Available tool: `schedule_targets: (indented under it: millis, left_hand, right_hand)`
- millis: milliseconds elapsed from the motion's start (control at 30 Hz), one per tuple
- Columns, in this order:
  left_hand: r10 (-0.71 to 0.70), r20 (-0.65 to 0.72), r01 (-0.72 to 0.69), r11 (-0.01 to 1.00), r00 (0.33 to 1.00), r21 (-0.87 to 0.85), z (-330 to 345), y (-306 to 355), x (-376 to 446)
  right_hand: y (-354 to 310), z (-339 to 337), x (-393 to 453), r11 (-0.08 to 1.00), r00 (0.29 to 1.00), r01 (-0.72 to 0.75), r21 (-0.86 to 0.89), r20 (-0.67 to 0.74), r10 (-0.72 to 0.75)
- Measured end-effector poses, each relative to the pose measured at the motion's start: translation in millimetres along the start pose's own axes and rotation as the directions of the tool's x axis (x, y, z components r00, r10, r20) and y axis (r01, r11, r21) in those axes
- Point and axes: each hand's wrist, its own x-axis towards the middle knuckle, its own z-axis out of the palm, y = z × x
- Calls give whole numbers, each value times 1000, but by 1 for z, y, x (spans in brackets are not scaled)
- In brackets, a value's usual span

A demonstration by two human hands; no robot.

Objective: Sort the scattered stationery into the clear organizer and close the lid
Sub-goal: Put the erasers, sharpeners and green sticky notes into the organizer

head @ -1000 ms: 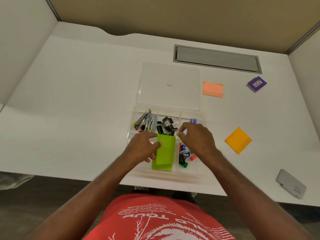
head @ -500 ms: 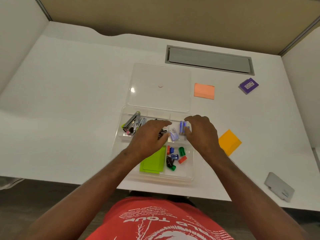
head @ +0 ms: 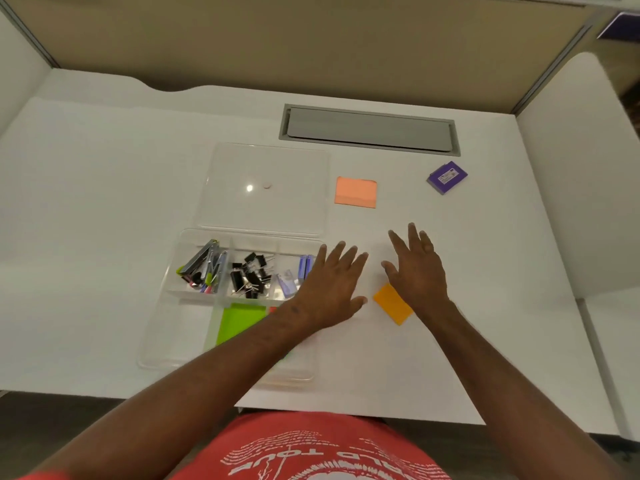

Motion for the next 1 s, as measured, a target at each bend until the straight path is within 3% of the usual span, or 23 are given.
schedule_targets:
  millis: [167,300,400,500,767,900,1000]
  left_hand:
    - [9,99,-12,999,995,35,23,42,34]
    - [-105,126,101,994,986,38,36,72,54]
    - [-187,185,168,980,965,110,43,88,60]
    - [-228,161,205,968,960,148,47,100,64]
    - [-355,234,342,935,905,95,38,104,91]
    - [-396,231,393,918,889,58,39,102,95]
    - [-401,214,398,916,891,56,39,103,95]
  right_hand:
    - [55,13,35,996,1000,-25,90,-10,26]
    - [68,17,65,988,998,60,140,-8,-59]
    - [63,17,90,979,991,134,155,7,-137]
    - [51,15,120,961,971,231,151,21,-236]
    - [11,-2,193,898,901,430,93,18,-434]
    - [5,-13,217,912,911,396,106,78,-405]
    - [10,-16,228,938,933,285,199,167,-319]
